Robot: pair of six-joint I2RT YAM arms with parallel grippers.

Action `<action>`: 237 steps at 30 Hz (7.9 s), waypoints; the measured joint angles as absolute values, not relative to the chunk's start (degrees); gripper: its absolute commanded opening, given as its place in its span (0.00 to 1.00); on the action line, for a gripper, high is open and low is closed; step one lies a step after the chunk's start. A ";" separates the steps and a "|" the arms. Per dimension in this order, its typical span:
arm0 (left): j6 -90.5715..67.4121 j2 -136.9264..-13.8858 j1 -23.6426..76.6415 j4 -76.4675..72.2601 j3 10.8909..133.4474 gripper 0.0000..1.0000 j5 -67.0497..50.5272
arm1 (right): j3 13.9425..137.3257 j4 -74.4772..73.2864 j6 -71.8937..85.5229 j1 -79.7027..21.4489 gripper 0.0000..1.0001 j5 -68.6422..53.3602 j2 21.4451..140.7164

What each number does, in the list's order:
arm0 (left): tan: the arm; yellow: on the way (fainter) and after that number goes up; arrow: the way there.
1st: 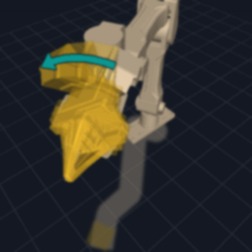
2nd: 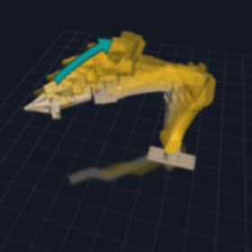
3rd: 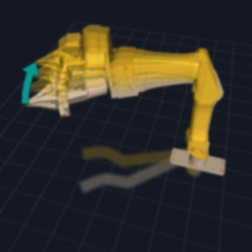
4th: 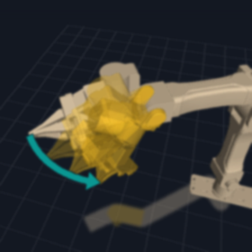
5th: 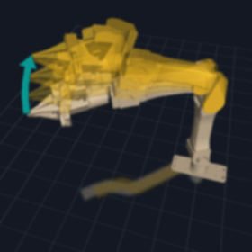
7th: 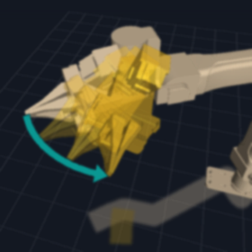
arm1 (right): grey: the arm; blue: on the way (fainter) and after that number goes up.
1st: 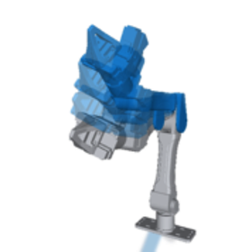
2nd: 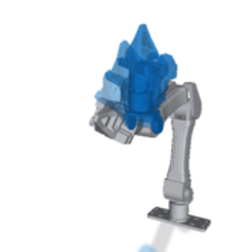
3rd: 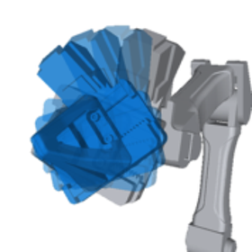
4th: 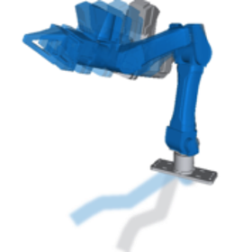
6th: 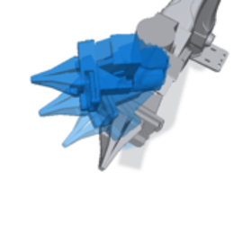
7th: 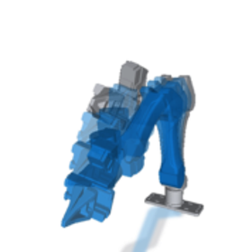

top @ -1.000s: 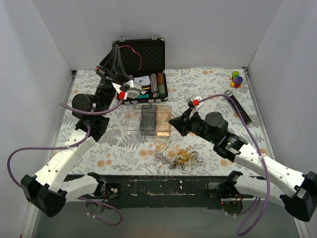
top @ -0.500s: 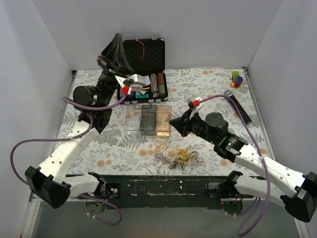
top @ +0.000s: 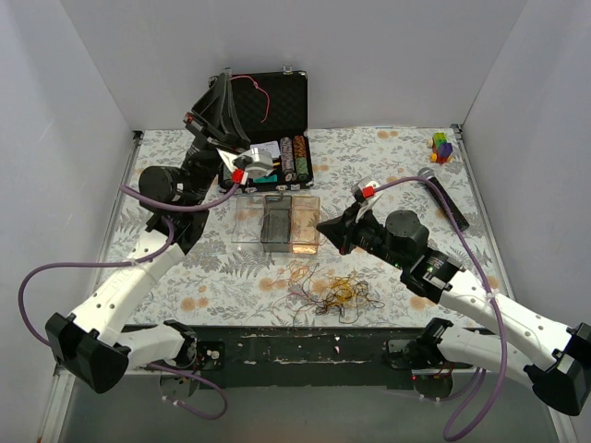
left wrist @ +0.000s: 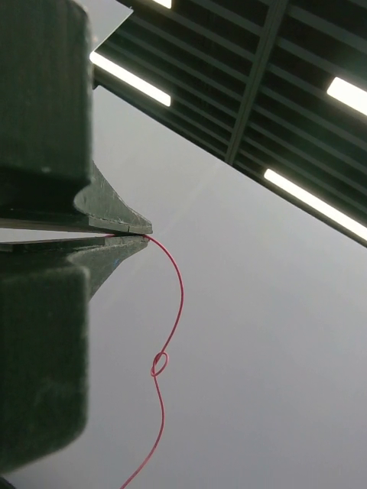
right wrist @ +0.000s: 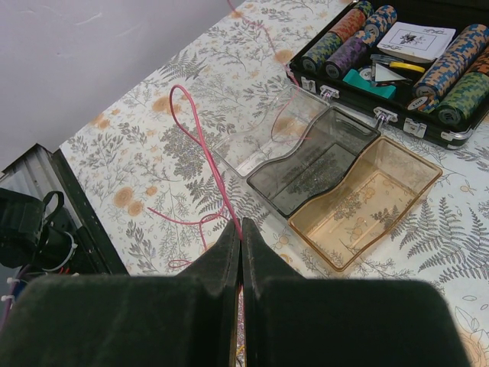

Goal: Untangle the cables
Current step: Place the cable in the bin.

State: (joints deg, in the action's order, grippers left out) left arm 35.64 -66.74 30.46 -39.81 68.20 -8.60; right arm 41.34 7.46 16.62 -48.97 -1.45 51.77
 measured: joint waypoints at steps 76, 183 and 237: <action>10.31 -59.09 28.45 -24.03 52.77 0.00 -8.29 | 39.48 7.03 17.87 -47.51 0.01 -1.21 50.98; -11.38 -65.69 38.24 -20.78 60.97 0.00 -0.16 | 32.86 9.02 19.59 -45.78 0.01 -1.45 46.22; 10.20 -63.99 28.36 -34.81 28.84 0.00 6.13 | 32.08 9.04 20.91 -45.28 0.01 -1.87 48.27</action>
State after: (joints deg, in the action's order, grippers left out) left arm 10.20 -63.99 28.36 -34.81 28.84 6.13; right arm 32.08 9.04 20.91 -45.28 -1.87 48.27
